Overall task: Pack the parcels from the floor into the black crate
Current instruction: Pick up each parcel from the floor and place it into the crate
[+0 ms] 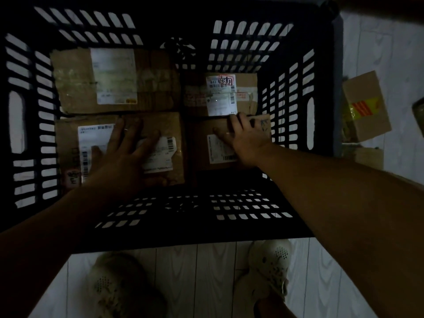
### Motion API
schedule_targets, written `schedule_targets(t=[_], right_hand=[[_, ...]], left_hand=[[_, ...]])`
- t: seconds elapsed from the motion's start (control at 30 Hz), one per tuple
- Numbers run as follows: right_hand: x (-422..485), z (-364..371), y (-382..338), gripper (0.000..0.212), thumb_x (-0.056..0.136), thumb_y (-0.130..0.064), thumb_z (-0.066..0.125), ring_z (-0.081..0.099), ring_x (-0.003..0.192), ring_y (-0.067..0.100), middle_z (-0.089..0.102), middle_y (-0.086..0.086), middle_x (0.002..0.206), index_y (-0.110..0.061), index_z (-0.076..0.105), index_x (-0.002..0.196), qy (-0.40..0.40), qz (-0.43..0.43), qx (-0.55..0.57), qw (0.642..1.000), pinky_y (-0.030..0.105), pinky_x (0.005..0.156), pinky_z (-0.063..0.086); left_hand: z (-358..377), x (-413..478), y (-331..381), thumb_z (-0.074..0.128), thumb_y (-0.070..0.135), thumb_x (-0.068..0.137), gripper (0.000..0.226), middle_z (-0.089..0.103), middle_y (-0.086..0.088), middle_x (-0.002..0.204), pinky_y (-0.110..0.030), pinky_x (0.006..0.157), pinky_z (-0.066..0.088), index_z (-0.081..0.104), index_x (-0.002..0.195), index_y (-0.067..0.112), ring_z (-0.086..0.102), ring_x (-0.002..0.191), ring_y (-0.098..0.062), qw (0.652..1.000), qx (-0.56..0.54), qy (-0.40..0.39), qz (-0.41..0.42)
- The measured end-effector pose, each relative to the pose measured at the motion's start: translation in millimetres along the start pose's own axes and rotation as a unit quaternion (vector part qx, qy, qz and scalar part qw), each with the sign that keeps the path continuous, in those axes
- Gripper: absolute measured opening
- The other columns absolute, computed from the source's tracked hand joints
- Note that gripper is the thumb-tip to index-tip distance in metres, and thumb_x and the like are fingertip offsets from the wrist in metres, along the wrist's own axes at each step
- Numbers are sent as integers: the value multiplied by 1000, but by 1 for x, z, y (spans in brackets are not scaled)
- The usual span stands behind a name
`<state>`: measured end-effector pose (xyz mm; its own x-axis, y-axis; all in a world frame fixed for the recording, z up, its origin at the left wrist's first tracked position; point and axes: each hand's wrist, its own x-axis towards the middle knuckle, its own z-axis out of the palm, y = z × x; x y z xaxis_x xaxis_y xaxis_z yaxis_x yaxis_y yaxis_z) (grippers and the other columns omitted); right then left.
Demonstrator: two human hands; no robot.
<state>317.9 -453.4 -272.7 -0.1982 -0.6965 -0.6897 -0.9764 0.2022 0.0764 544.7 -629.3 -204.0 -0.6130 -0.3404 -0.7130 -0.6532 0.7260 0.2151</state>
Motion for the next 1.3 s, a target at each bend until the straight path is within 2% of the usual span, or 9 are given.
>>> schedule_targets(t=[0.23, 0.4, 0.5, 0.67, 0.83, 0.93, 1.07, 1.17, 1.3], right_hand=[[14, 34, -13, 93, 85, -35, 63, 6, 144, 35, 1, 12, 158, -27, -1, 152, 7, -12, 85, 996, 56, 111, 20], [0, 23, -21, 96, 86, -36, 63, -4, 146, 34, -9, 13, 159, -27, -6, 152, -25, 22, 140, 990, 58, 114, 8], [-28, -3, -25, 109, 75, -53, 69, 1, 145, 35, -3, 14, 158, -26, -2, 152, -9, 46, 151, 987, 58, 114, 5], [-121, -81, -9, 103, 76, -66, 60, 5, 144, 37, 5, 14, 158, -24, 5, 152, -19, 82, 219, 972, 53, 117, 6], [-248, -181, 18, 94, 79, -67, 55, 16, 141, 33, 16, 10, 156, -23, 13, 151, -13, 115, 316, 942, 49, 116, 15], [-328, -231, 28, 90, 81, -68, 52, 17, 142, 31, 19, 8, 156, -26, 14, 152, -15, 112, 340, 934, 47, 116, 15], [-429, -284, 46, 89, 85, -64, 51, 13, 144, 30, 12, 9, 159, -25, 8, 153, -15, 109, 335, 936, 44, 118, 15], [-494, -311, 61, 82, 90, -58, 48, 13, 144, 31, 13, 11, 158, -20, 12, 153, 7, 122, 332, 935, 38, 116, 16], [-569, -323, 74, 80, 90, -59, 47, 23, 142, 33, 17, 12, 158, -19, 17, 152, 60, 193, 320, 926, 43, 115, 25]], left_hand=[[-1, 0, 3, 39, 80, 53, 107, -35, 19, 148, -67, 110, 5, -11, 143, 51, -38, 134, -10, 1000, 0, -2, -6], [0, 0, 4, 53, 73, 66, 102, -31, 15, 152, -68, 109, 6, -8, 144, 49, -34, 138, -13, 1000, 8, 0, -8], [-10, -4, 9, 58, 69, 70, 101, -23, 10, 156, -72, 107, 9, -2, 147, 44, -28, 141, -19, 1000, 24, 1, -7], [-70, -57, 43, 47, 78, 72, 96, -12, 1, 159, -68, 110, 5, -1, 147, 42, -15, 145, -29, 996, 89, -16, -16], [-157, -175, 97, 44, 74, 77, 94, -6, -3, 160, -57, 116, 8, 3, 151, 32, -7, 146, -28, 998, 24, -17, -49], [-195, -255, 118, 38, 86, 67, 108, -4, -3, 160, -51, 118, 8, 4, 151, 28, -5, 147, -27, 996, -37, -19, -79], [-226, -346, 140, 27, 93, 58, 116, 22, -11, 154, -47, 114, 22, 12, 151, 26, 21, 139, -33, 996, -32, 20, -80], [-254, -407, 174, 40, 73, 69, 93, 35, -14, 143, -39, 107, 27, 24, 147, 25, 33, 127, -32, 995, -29, 80, -43], [-278, -451, 215, 56, 47, 88, 77, 23, -13, 154, -41, 114, 20, 19, 150, 21, 22, 139, -33, 992, -11, 129, -7]])
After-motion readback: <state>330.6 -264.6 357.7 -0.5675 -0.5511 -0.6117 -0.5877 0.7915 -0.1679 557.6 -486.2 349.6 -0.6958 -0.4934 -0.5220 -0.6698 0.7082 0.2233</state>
